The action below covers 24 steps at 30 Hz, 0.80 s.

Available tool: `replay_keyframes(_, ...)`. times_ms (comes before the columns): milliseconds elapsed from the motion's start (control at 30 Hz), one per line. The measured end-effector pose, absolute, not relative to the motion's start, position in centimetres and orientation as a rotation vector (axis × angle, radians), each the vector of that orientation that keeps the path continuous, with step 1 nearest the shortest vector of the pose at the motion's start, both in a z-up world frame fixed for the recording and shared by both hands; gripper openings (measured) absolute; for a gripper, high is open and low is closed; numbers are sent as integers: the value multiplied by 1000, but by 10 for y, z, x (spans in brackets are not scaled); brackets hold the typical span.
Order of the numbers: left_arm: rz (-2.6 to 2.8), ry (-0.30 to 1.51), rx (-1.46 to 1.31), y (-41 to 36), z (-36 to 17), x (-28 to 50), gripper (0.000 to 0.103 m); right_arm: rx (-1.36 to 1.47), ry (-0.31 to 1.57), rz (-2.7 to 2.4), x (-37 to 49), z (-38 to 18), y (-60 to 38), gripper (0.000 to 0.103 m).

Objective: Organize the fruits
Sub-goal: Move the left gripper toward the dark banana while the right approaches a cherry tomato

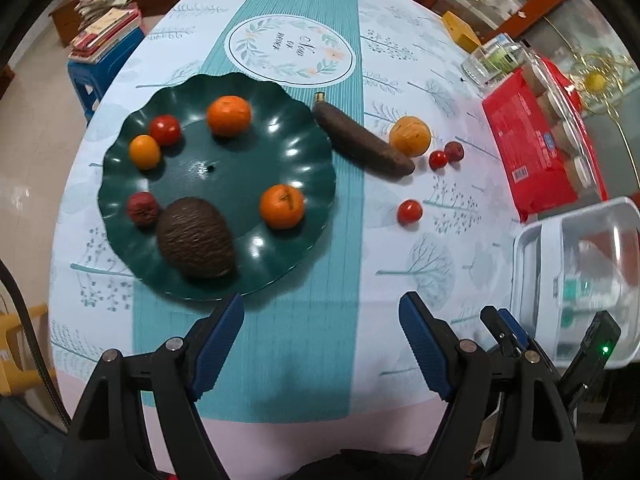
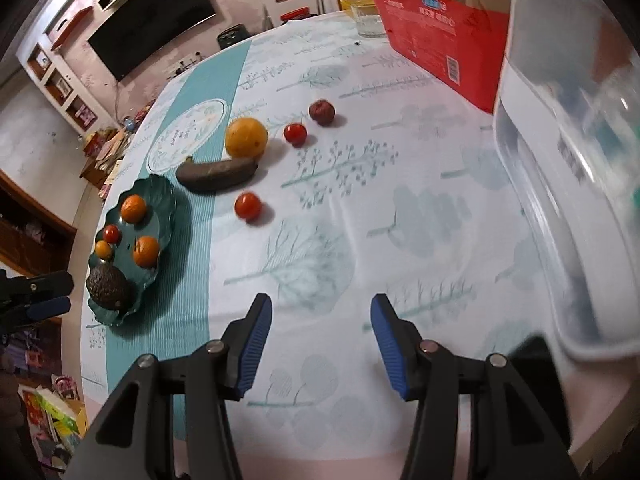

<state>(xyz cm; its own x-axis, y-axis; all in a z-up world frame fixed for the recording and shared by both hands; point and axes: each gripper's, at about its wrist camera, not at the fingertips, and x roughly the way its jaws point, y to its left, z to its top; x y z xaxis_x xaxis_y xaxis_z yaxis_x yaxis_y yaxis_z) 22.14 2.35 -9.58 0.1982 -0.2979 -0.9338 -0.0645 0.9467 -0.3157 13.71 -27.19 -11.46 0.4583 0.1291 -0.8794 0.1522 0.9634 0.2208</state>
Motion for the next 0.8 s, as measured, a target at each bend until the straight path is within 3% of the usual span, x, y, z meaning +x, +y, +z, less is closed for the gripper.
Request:
replay_keyframes(433,-15,1381,-425,-2,-91,289,79,70,1025,184,211,-94,-261,52)
replay_keyframes(800,76,1424,-534,-17,-120,348,78,-120,965,400,234,-118,-208,53)
